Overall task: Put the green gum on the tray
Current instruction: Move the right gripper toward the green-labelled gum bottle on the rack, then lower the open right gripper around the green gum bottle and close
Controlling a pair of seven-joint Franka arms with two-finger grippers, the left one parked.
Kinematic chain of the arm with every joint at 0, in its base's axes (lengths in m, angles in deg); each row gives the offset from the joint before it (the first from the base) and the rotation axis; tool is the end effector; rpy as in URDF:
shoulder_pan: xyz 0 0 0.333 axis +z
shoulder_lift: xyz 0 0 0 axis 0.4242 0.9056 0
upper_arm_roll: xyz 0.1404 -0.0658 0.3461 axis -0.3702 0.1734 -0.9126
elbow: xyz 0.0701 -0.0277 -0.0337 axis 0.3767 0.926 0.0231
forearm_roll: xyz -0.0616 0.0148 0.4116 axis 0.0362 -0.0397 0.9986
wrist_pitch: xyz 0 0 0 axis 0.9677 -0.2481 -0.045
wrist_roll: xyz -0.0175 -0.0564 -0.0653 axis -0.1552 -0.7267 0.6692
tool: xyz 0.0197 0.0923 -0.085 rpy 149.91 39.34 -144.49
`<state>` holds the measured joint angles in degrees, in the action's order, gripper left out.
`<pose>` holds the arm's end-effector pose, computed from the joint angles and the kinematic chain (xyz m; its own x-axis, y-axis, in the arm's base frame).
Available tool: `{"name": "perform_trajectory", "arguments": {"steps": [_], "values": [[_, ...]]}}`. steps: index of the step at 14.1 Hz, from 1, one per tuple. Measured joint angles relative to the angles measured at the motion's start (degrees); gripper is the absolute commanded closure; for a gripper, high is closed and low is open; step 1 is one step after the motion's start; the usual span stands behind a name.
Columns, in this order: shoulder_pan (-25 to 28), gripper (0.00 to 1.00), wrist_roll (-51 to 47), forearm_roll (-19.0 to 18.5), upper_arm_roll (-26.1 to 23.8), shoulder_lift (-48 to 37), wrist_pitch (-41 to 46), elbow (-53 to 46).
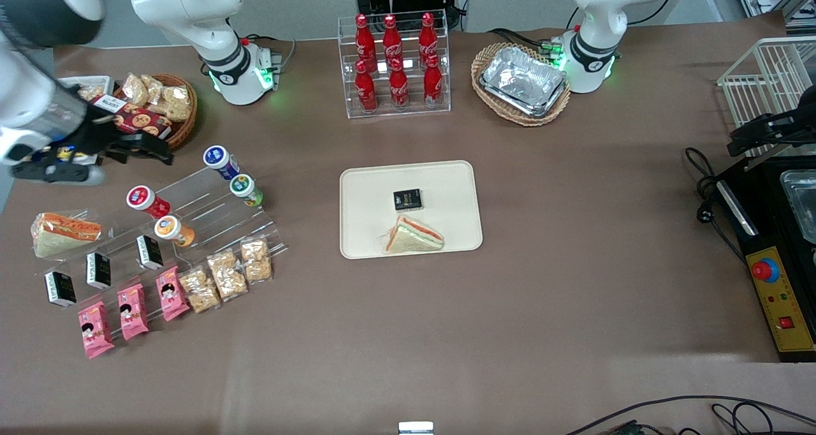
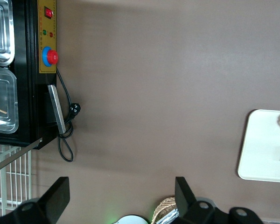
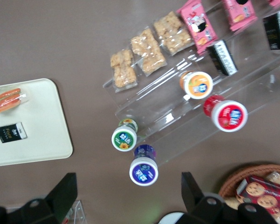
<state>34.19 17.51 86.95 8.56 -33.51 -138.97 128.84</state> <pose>0.5098 0.0400 0.6099 0.9868 -0.1174 -0.1112 -0.1262 -0.9891 -0.0761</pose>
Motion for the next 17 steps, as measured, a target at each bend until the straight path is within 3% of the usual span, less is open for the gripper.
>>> {"name": "perform_trajectory", "arguments": {"steps": [4, 17], "values": [[4.14, 0.00, 1.04, 0.00, -0.16, -5.05, -9.52, 13.92], [7.16, 0.00, 5.88, 0.00, -0.22, -3.44, -33.41, 33.83]]}}
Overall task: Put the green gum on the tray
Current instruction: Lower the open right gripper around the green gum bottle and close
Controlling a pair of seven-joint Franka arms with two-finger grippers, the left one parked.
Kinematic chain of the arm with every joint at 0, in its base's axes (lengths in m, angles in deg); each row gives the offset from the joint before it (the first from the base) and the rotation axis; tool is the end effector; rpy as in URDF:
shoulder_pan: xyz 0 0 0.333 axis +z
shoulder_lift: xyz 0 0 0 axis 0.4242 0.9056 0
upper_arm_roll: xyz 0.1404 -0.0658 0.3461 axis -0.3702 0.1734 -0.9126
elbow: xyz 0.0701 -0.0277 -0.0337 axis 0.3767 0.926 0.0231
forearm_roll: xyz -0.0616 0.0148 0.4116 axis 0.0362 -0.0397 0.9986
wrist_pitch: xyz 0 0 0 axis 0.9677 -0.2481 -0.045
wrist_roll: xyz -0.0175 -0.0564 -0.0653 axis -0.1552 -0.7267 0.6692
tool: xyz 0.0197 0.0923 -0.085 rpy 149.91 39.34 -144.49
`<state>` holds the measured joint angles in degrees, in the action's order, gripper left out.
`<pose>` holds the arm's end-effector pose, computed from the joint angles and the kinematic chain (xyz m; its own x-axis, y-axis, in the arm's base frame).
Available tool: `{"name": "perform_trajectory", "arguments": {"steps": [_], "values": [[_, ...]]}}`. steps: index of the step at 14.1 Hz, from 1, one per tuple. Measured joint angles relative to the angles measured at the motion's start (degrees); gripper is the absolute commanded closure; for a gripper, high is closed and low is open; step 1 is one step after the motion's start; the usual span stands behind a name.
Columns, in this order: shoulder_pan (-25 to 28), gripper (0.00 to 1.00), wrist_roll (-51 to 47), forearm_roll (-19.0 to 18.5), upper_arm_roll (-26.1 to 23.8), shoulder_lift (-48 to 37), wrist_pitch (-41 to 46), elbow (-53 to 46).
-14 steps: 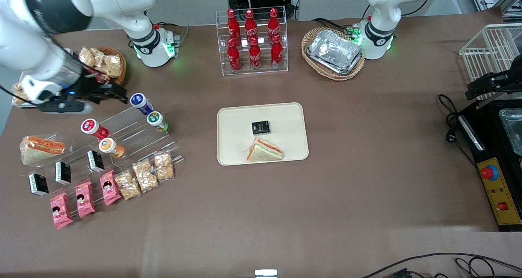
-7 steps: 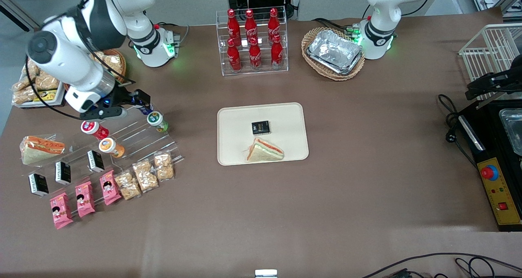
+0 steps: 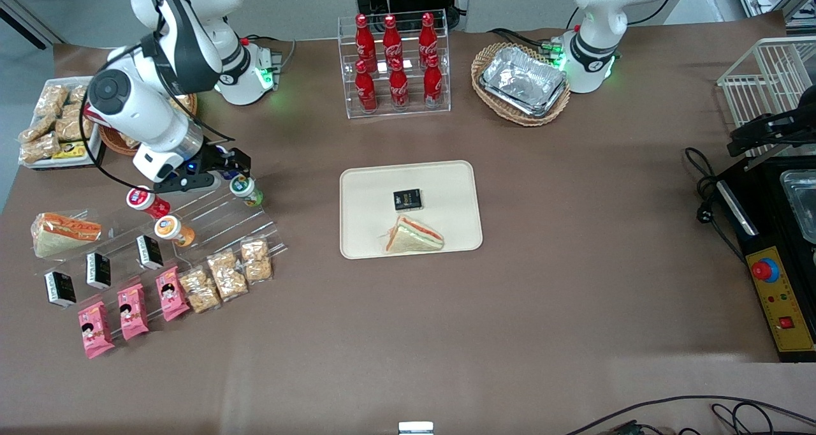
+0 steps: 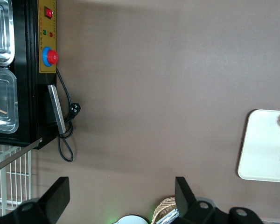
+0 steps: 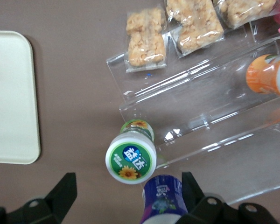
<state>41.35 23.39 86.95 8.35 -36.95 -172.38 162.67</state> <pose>0.4407 0.0906 0.4006 0.9962 0.0697 -0.0519 0.0655 -0.9947 -0.0790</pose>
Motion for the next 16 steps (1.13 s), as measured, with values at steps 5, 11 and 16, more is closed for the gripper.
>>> {"name": "perform_trajectory", "arguments": {"steps": [5, 11, 16], "values": [[1.70, 0.00, 0.18, 0.00, -0.01, 3.05, -5.35, 1.73], [1.70, 0.05, 0.20, 0.00, -0.01, 5.74, -9.12, 2.88], [1.70, 0.48, 0.72, 0.00, -0.01, 6.64, -9.68, 2.89]]}}
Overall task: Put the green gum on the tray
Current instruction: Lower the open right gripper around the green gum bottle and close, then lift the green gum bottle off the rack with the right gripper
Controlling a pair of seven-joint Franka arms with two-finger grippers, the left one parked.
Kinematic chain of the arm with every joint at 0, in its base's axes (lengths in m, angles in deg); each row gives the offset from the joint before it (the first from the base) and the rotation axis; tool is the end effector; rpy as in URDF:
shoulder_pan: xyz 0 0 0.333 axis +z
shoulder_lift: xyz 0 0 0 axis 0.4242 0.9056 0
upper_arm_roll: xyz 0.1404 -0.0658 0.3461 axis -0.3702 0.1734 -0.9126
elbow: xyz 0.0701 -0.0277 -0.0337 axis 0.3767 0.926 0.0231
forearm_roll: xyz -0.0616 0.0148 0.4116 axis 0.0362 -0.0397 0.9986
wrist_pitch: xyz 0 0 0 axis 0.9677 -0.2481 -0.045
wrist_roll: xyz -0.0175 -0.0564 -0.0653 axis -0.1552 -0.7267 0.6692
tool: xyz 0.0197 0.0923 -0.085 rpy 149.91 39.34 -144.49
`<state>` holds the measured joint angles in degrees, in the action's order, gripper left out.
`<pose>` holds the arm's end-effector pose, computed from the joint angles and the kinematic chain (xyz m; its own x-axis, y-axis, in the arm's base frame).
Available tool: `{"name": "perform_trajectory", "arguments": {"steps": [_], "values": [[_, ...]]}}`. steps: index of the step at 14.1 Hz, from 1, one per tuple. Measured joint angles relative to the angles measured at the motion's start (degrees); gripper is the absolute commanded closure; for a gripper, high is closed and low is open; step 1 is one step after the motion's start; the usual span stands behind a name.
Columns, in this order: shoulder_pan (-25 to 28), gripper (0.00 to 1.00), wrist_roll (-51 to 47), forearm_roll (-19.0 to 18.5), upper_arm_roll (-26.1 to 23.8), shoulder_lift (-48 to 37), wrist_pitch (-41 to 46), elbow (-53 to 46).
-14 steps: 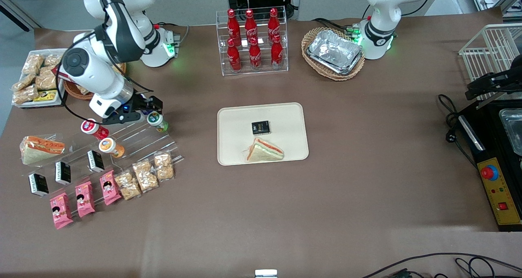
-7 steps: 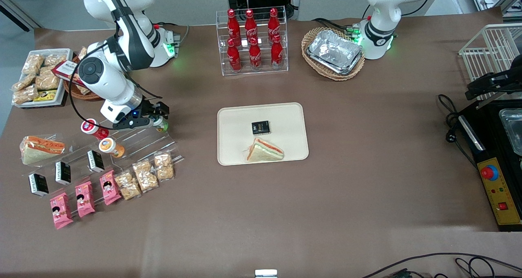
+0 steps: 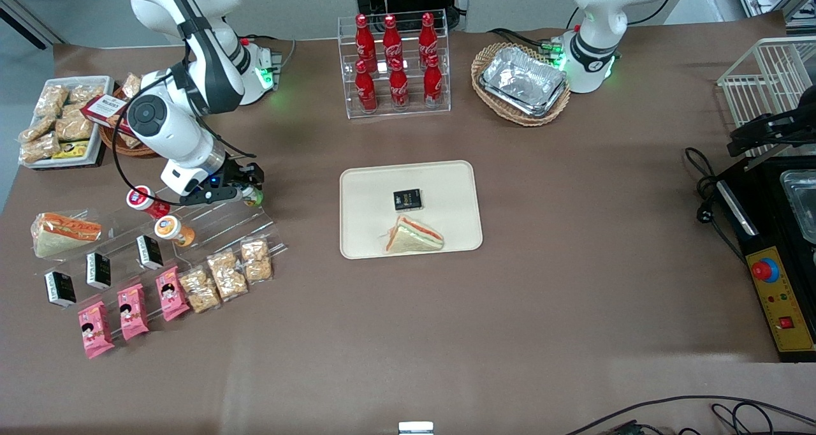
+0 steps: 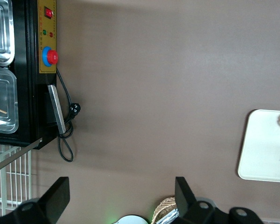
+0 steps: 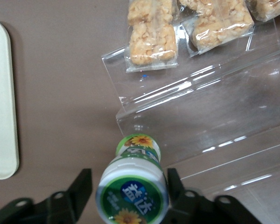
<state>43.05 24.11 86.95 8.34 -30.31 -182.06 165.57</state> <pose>0.4465 0.1041 0.3399 0.9940 0.0994 -0.0464 0.0965 -0.9935 -0.0605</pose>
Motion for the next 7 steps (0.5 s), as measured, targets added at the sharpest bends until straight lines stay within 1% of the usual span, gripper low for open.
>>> {"name": "perform_trajectory", "arguments": {"steps": [4, 7], "values": [[-0.02, 0.51, 2.57, 0.00, 0.50, 0.21, -0.29, -0.06], [-0.20, 0.52, 5.03, 0.00, 2.04, 0.09, -0.12, -1.04]]}}
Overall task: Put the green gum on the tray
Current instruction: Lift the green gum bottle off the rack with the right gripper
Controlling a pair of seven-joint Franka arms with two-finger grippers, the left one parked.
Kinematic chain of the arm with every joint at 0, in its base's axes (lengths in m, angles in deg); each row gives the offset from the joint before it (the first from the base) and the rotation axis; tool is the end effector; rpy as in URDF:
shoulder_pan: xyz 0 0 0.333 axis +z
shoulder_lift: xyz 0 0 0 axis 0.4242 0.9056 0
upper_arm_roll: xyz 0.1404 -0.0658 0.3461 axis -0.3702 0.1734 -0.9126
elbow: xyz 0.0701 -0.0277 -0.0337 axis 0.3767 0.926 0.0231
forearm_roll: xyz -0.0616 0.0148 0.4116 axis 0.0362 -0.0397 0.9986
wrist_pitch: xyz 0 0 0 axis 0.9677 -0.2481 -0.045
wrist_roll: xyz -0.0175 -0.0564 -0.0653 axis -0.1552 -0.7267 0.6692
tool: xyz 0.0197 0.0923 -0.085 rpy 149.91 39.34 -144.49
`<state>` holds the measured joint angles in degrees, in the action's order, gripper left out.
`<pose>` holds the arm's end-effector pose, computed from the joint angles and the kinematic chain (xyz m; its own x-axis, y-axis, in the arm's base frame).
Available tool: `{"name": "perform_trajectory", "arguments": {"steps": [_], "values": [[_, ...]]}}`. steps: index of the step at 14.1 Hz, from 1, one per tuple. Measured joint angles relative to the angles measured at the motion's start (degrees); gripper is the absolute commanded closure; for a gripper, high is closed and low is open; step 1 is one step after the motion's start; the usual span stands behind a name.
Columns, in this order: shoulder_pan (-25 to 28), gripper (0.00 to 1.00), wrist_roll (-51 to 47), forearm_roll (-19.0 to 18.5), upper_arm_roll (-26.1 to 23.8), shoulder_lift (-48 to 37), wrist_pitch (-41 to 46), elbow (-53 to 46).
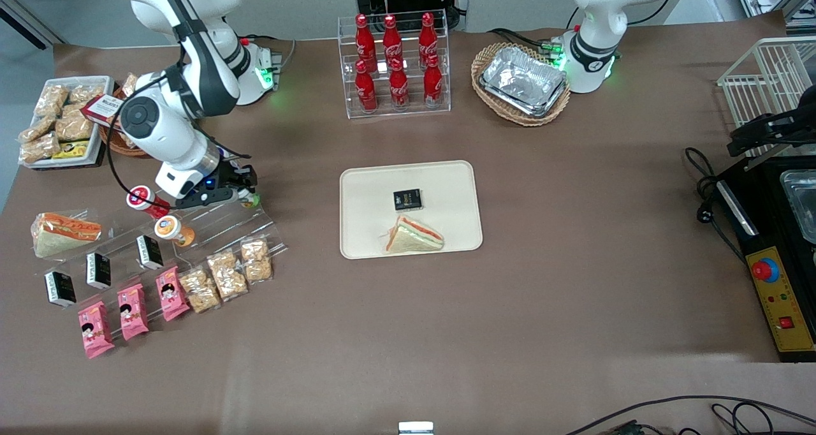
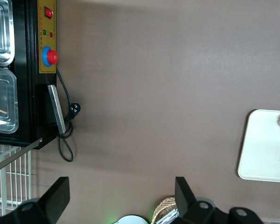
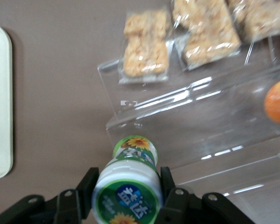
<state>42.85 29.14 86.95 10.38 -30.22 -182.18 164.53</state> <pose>0.4572 0.0878 0.3468 0.9888 0.1477 -0.0228 0.1458 -0.9869 -0.0686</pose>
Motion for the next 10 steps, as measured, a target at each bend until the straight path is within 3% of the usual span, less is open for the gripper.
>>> {"name": "perform_trajectory", "arguments": {"steps": [3, 10], "values": [[-0.35, 0.52, 3.44, 0.00, 2.98, -0.10, 6.79, -6.35], [-1.09, 0.52, 4.02, 0.00, 4.87, 0.14, 38.52, -31.86]]}}
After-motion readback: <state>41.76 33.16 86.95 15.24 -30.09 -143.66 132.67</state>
